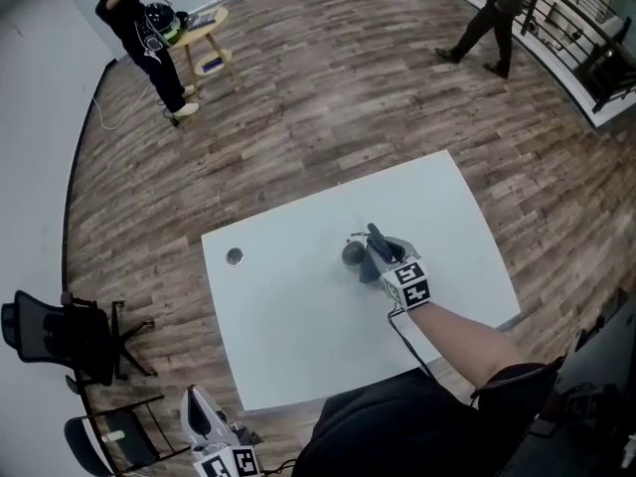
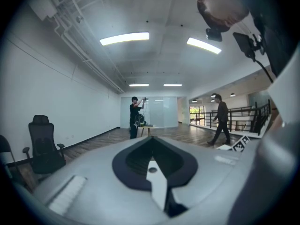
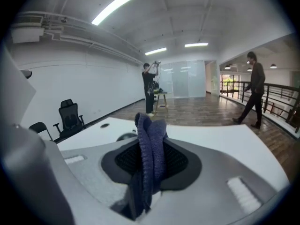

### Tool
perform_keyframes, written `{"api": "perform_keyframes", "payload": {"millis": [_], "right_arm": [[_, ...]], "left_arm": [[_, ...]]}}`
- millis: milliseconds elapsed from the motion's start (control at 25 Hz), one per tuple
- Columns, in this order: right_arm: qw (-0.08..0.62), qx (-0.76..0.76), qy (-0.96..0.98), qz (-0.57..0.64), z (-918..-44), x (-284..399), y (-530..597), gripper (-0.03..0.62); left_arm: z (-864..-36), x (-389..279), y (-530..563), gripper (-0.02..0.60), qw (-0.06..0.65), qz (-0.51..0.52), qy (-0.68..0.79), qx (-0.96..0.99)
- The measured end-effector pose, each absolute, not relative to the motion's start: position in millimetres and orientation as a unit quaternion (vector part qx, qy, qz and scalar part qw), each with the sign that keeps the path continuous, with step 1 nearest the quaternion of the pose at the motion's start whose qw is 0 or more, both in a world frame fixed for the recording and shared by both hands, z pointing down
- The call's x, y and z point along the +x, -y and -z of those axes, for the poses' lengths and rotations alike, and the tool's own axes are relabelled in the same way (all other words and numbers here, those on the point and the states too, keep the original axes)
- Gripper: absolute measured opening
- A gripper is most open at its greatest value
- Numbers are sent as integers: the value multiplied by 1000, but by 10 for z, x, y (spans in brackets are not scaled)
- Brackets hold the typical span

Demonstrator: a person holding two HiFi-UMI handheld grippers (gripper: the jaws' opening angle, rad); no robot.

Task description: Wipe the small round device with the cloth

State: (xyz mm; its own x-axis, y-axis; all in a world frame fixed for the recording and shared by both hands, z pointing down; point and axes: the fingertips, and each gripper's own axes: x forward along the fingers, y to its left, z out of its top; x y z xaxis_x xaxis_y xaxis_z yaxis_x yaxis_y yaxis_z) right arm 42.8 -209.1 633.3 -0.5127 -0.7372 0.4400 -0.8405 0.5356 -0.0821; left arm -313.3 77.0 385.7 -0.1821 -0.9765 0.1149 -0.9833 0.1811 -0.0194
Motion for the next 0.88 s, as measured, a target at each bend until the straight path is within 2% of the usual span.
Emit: {"api": "perform_keyframes", "payload": {"millis": [120,200,520,880], "right_arm": [[104,484,864,-95,-5781,506,2229,104],[87,477,871,-81,-5578,437,2351,104],[186,423,884,-66,-5899,-23,2508,104],[224,353,908,1,-5942,-462,2171,104]], "left_arm": [[-3873,-3146,-787,6,39,-42,769,636],[-3892,-3161,-794,6,42,-41,771,634],[-3885,-3161,-816,6,47,-43,776,628],[-3931,-3219,-895,6,51,-43,781,621]]}}
